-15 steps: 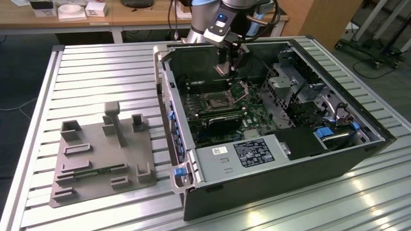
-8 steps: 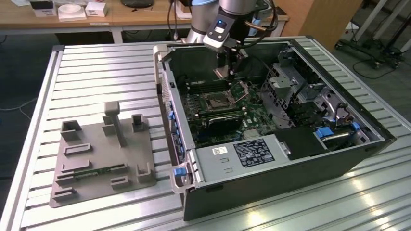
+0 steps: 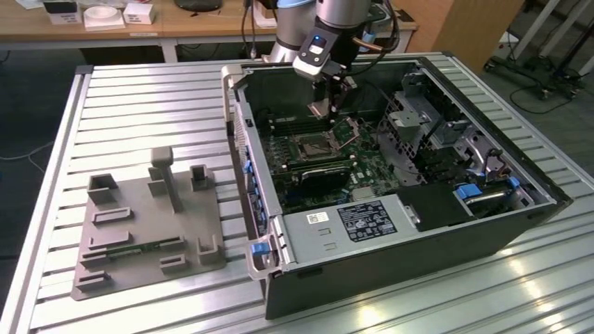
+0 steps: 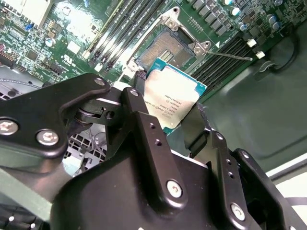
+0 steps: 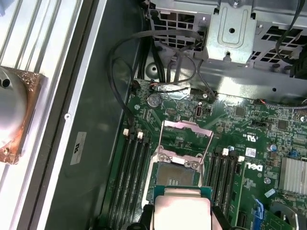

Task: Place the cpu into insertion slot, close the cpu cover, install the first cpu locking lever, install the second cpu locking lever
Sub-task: 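Place the cpu into insertion slot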

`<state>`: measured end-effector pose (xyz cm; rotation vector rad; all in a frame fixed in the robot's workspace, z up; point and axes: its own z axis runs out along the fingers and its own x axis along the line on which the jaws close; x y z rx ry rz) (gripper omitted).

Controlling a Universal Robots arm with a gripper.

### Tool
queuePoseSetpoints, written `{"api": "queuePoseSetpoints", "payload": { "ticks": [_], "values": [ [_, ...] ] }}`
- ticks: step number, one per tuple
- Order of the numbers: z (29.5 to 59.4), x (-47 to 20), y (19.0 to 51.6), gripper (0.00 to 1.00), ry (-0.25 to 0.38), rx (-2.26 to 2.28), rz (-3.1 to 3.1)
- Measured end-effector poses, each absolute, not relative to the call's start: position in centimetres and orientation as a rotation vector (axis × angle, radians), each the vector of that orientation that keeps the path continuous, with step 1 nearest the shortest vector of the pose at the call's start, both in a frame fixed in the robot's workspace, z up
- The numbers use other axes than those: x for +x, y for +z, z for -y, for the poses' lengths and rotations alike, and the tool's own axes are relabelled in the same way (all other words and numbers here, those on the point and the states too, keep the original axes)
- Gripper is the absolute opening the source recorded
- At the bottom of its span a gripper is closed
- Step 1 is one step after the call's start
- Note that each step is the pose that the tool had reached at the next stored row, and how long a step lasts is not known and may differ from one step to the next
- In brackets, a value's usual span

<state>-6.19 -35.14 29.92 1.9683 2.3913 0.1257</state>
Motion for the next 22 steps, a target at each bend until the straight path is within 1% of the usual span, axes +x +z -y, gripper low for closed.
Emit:
{"api": "queuePoseSetpoints", "payload": {
  "ticks": [22],
  "values": [
    [35.15,-6.19,29.13,0.54,0.126,1.968,-2.391]
  ]
}}
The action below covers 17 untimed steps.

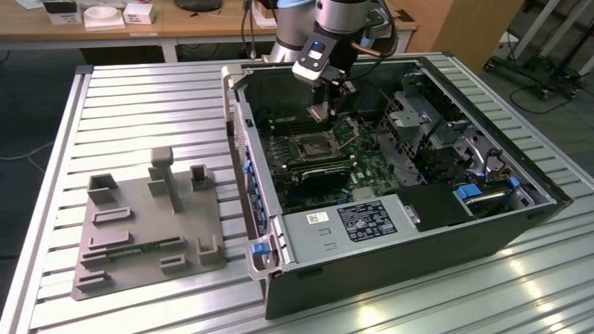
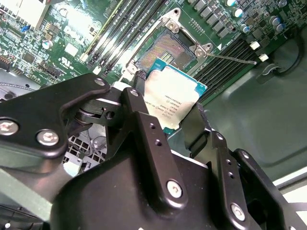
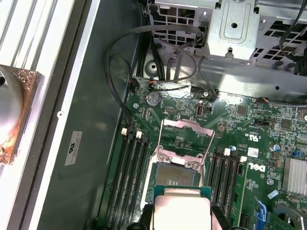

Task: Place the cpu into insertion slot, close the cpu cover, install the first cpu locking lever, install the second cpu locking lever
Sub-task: 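Place the cpu into insertion slot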

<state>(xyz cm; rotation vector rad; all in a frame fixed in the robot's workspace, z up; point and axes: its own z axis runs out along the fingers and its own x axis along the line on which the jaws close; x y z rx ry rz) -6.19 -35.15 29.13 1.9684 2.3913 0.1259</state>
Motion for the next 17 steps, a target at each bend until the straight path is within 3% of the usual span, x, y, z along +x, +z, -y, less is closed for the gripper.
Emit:
{"api": "queuePoseSetpoints", "payload": {
  "ticks": [17],
  "values": [
    [35.0,-6.2,27.6,0.54,0.122,2.037,-2.332]
  ]
}}
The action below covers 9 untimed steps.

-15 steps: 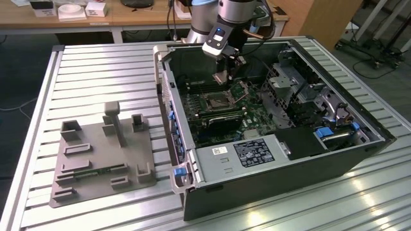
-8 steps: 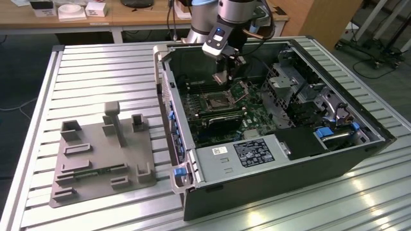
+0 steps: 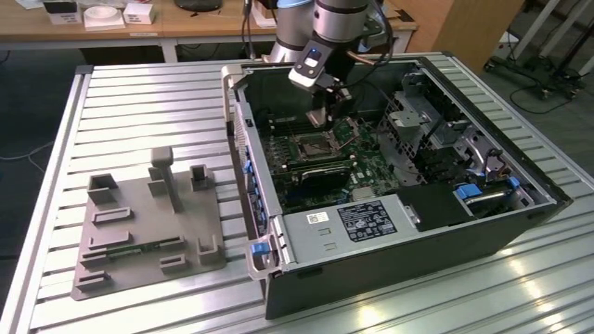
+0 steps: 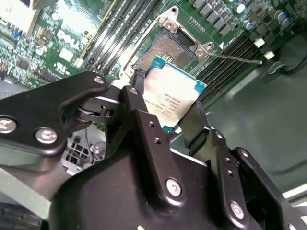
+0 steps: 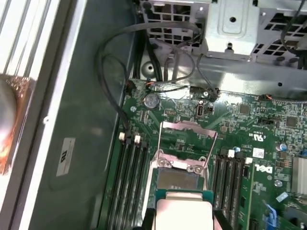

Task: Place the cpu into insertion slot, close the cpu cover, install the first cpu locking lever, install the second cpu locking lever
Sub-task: 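Place the cpu into insertion slot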

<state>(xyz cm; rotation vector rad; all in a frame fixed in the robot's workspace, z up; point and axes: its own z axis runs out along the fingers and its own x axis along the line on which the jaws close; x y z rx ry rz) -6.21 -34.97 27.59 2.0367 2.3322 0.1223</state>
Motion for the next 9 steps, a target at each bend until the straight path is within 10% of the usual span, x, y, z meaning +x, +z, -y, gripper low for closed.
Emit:
{"api": "queuePoseSetpoints", "payload": {
  "ticks": [9],
  "values": [
    [34.89,-5.89,26.61,0.54,0.068,2.101,-2.328]
  ]
}}
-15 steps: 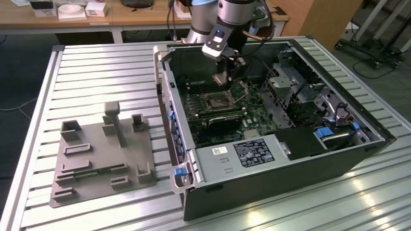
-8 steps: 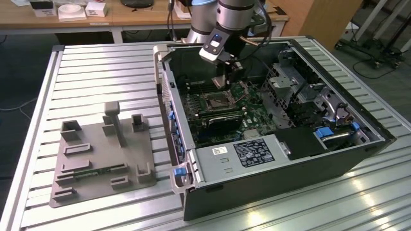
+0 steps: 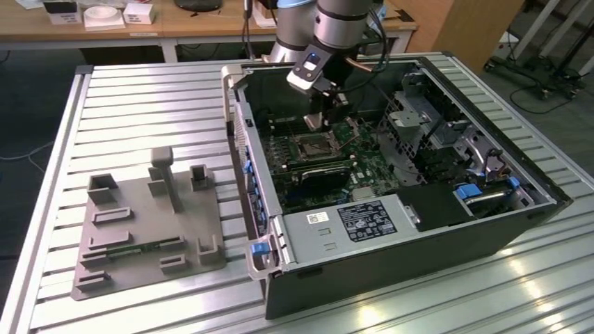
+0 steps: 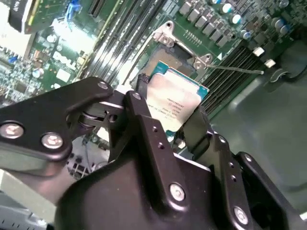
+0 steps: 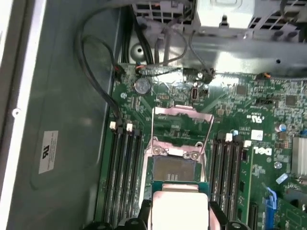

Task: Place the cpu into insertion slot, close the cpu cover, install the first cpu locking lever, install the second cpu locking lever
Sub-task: 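Place the cpu into insertion slot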

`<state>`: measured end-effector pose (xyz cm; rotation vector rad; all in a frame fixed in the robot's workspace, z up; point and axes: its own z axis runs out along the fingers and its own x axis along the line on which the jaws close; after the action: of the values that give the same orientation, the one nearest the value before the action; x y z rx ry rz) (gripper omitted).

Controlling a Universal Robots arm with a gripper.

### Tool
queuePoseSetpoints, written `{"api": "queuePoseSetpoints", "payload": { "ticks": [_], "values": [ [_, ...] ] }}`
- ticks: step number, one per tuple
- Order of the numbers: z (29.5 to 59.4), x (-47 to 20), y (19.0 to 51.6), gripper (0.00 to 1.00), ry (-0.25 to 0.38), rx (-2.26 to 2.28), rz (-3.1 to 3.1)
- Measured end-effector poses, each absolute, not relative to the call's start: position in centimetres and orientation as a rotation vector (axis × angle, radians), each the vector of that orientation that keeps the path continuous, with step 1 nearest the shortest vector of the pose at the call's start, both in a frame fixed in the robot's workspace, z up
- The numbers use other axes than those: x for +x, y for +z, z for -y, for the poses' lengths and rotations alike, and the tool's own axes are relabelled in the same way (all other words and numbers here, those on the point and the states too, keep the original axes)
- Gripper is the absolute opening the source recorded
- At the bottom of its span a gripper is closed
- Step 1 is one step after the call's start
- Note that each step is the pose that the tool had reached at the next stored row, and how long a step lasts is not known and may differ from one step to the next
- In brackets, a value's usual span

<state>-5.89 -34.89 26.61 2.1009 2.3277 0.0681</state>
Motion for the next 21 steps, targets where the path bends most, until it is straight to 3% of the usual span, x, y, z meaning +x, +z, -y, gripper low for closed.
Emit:
{"api": "queuePoseSetpoints", "payload": {
  "ticks": [21],
  "values": [
    [34.4,-4.7,22.9,0.54,0.048,2.212,-2.241]
  ]
}}
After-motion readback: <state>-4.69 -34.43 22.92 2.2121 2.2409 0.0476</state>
